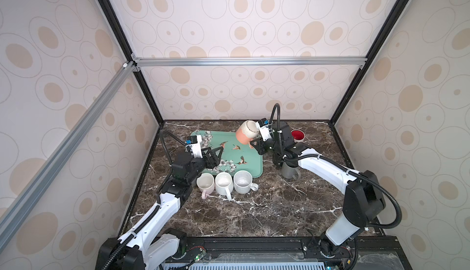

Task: Turn the mug right side up
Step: 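Lift the pink-and-cream mug toward the left gripper with the right gripper, then close the left gripper on the pink-and-cream mug while the right gripper holds it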

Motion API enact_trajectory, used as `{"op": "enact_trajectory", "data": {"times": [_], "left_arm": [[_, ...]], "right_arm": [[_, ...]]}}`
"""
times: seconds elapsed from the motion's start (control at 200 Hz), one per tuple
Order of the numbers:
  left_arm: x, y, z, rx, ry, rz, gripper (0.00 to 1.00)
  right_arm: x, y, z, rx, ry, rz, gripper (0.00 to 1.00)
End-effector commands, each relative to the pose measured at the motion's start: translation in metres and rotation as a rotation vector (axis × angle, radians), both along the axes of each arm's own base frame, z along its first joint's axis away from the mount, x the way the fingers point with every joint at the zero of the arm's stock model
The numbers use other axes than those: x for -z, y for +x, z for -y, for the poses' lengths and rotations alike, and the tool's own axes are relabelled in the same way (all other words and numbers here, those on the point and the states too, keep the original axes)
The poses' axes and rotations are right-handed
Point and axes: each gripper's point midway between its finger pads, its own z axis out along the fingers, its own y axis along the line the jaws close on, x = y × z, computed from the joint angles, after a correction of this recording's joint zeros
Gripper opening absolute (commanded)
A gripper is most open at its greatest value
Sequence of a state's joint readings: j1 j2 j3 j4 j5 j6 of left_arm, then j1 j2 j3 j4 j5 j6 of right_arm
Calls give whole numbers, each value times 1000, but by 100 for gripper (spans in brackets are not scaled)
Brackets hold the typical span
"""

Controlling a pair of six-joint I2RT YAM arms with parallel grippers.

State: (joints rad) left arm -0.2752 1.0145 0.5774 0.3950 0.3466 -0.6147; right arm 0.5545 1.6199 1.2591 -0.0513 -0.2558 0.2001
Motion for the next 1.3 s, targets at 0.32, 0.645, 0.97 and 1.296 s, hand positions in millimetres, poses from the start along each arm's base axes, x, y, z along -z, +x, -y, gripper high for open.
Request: {"op": "enact_trajectory", "data": {"times": [0.32, 0.645, 0.97, 1.296], "left_arm": [[-65, -14, 23, 203, -319, 167, 74], [-60, -15, 40, 327, -410, 114, 74], [-74, -23, 52, 454, -479, 141, 71], [-94, -39, 56, 538, -491, 215, 66]], "right_arm": [[-99, -44, -21, -160, 446, 52, 0], [-120, -72, -37, -335, 595, -9, 0], [-116, -93, -56, -450, 628, -69, 0], [-111, -95, -66, -484, 662, -117, 0]]}}
